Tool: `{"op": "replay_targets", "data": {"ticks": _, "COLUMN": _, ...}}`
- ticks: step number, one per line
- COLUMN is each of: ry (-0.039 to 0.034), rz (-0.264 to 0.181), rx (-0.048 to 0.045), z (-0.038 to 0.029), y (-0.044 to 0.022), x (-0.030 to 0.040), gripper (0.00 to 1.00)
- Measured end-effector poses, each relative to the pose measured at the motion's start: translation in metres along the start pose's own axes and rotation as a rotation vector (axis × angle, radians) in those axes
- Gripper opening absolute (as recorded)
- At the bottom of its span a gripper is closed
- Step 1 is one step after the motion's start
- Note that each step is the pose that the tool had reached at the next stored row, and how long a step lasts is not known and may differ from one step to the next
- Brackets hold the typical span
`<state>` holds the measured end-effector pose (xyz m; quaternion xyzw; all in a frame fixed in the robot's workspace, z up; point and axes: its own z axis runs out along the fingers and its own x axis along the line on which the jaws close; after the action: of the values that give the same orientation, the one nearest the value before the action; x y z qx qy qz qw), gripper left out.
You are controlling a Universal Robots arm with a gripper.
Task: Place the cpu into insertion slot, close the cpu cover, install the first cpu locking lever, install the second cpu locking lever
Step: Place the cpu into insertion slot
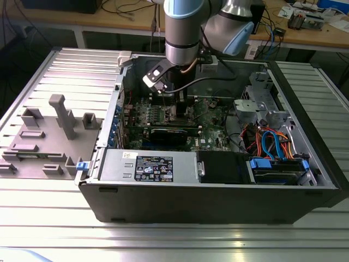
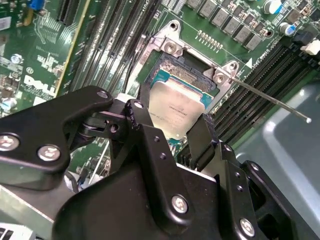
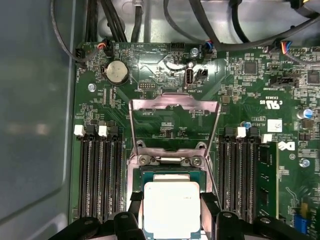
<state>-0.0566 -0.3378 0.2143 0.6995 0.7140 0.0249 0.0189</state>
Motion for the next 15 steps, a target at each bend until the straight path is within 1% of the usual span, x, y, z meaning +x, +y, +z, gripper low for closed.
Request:
{"op": "replay_targets", "data": {"ticks": 6, "ry": -0.0010, "rz": 0.015, "rx": -0.0001, "z": 0.0064, "y": -0.0017, "x": 0.0002, "gripper": 0.54}}
{"op": "replay_targets", "data": {"ticks": 15, "ry": -0.0016, "rz": 0.024, "rx": -0.0002, "z": 0.0107, "y": -0.0022, "x": 0.0003, "gripper": 0.54}}
